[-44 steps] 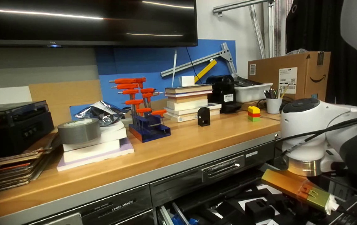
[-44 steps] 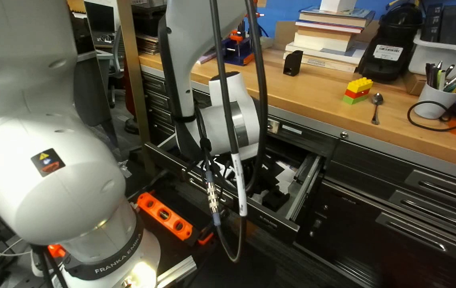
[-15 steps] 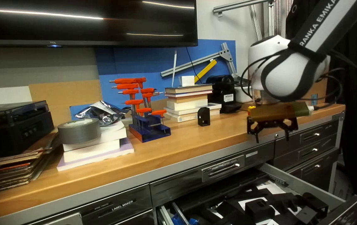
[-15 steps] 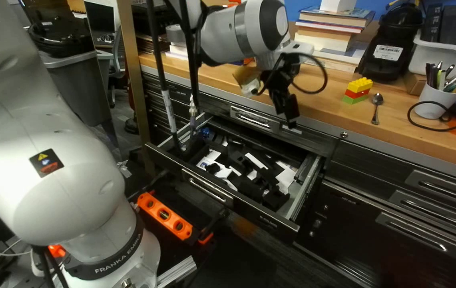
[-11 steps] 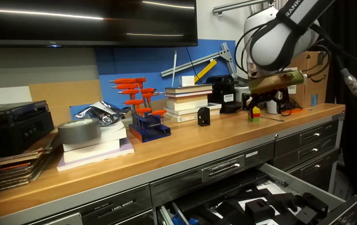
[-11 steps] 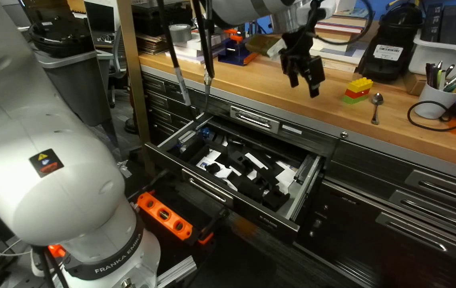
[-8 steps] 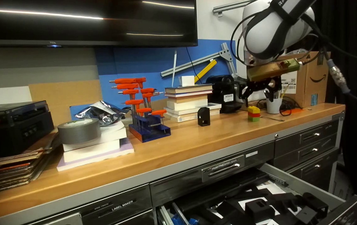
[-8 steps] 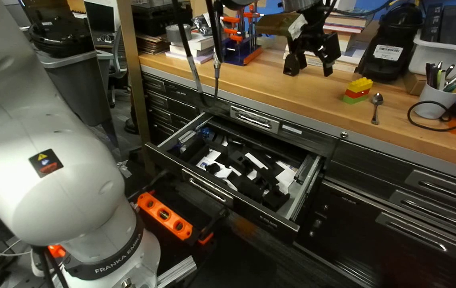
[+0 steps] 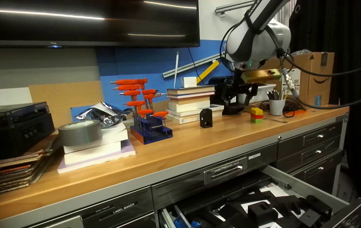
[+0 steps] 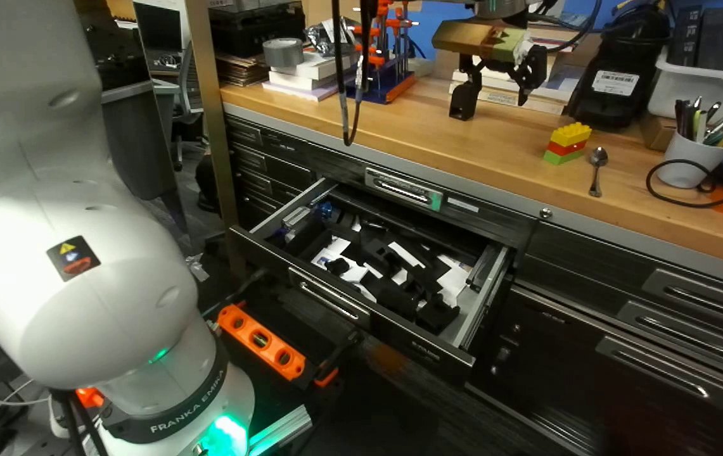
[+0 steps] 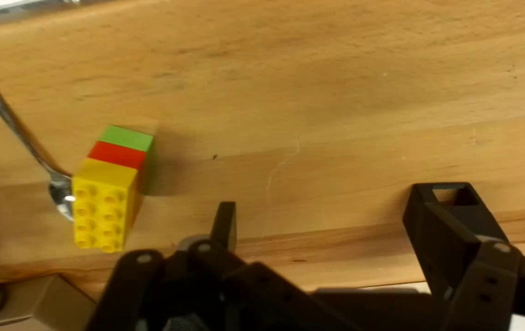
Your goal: Put the black objects in the drawer and close it
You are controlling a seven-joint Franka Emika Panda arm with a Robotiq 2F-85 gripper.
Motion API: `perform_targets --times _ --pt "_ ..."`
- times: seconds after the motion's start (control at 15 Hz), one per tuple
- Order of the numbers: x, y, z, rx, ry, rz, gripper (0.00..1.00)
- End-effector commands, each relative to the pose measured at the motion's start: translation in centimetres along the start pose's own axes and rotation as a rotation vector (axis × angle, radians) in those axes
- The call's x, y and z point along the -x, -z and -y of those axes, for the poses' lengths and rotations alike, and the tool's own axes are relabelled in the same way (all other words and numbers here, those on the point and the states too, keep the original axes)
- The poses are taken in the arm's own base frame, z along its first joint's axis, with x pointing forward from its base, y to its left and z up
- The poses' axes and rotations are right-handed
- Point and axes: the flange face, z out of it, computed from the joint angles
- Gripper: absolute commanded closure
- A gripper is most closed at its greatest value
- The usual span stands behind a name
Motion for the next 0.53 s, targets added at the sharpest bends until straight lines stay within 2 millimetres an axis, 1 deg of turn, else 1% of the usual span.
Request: perform_targets --times 0.0,0.07,0.2,0.47 --pt "-4.3 -1.4 1.1 -0.111 0.113 -0.015 0.00" --pt "-5.1 -1.7 1.7 -0.133 0.142 -0.013 0.00" --pt "-6.7 -1.5 2.5 -0.159 0.190 -0.003 0.00" --pt "-8.8 -1.3 4.3 -0.197 0.253 0.031 0.00"
